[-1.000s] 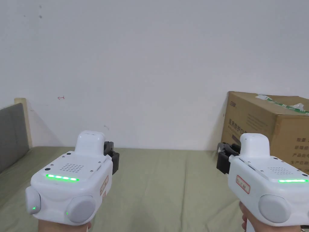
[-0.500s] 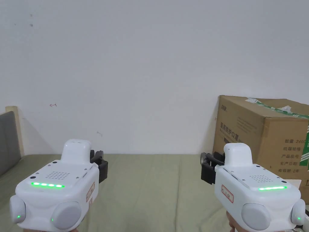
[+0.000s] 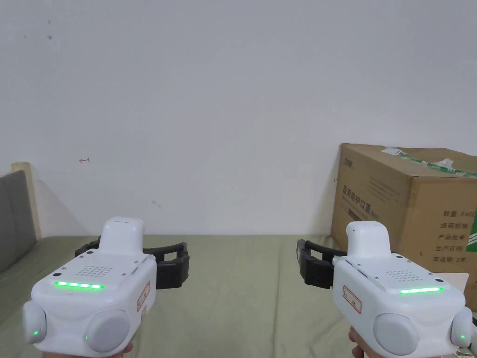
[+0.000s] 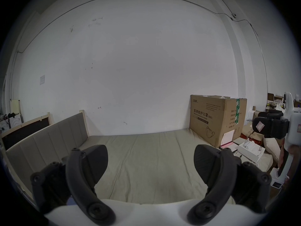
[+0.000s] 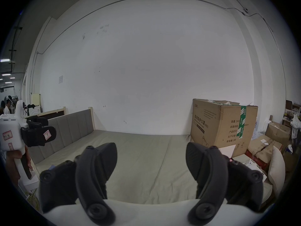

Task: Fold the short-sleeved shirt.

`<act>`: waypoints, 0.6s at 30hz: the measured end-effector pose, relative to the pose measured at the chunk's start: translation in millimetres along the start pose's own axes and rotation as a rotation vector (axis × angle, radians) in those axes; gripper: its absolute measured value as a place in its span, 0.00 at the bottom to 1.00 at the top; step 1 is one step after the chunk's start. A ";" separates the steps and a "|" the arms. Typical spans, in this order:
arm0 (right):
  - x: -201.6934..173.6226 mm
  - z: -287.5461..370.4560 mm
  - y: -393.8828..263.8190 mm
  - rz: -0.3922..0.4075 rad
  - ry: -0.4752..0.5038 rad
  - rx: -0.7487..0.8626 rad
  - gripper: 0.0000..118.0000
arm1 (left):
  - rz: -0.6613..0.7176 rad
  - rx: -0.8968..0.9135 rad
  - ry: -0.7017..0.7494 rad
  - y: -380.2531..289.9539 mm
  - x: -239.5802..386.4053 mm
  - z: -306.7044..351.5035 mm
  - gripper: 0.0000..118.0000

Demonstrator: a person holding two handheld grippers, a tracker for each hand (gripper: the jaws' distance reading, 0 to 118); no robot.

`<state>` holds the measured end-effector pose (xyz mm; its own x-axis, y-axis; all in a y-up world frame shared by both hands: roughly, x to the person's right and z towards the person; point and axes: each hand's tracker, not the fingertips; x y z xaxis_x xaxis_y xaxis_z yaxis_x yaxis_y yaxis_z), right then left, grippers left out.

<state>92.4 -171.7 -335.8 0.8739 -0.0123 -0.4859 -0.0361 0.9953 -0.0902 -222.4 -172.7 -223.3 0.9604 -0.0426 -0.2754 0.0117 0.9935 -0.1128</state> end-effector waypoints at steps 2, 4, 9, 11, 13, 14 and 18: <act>-1.9 0.1 0.0 0.013 -0.004 0.001 0.86 | 0.013 0.011 0.002 -0.3 -0.9 1.0 0.95; -4.1 0.4 -0.5 0.023 -0.011 0.005 0.91 | 0.017 0.024 0.009 0.0 -1.9 2.7 0.98; -7.8 -1.8 1.4 0.027 -0.020 -0.013 0.97 | 0.018 0.032 0.012 1.3 -3.2 4.0 0.98; -9.7 -2.4 1.8 0.038 -0.011 -0.036 0.99 | 0.024 0.032 0.011 1.0 -4.3 4.0 0.98; -12.1 -1.6 1.8 0.029 -0.004 -0.040 0.99 | 0.029 0.026 0.011 0.5 -5.3 3.1 0.98; -15.2 -2.0 2.0 0.018 -0.025 -0.047 0.99 | 0.029 0.025 0.011 0.0 -5.7 2.6 0.98; -21.7 -1.5 4.1 -0.018 -0.082 -0.083 0.99 | 0.033 0.016 0.016 -3.2 -6.9 1.8 0.98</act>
<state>72.6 -167.5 -327.0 0.9115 -0.0184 -0.4109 -0.0573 0.9836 -0.1711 -228.5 -175.5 -219.4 0.9559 -0.0110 -0.2935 -0.0156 0.9960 -0.0880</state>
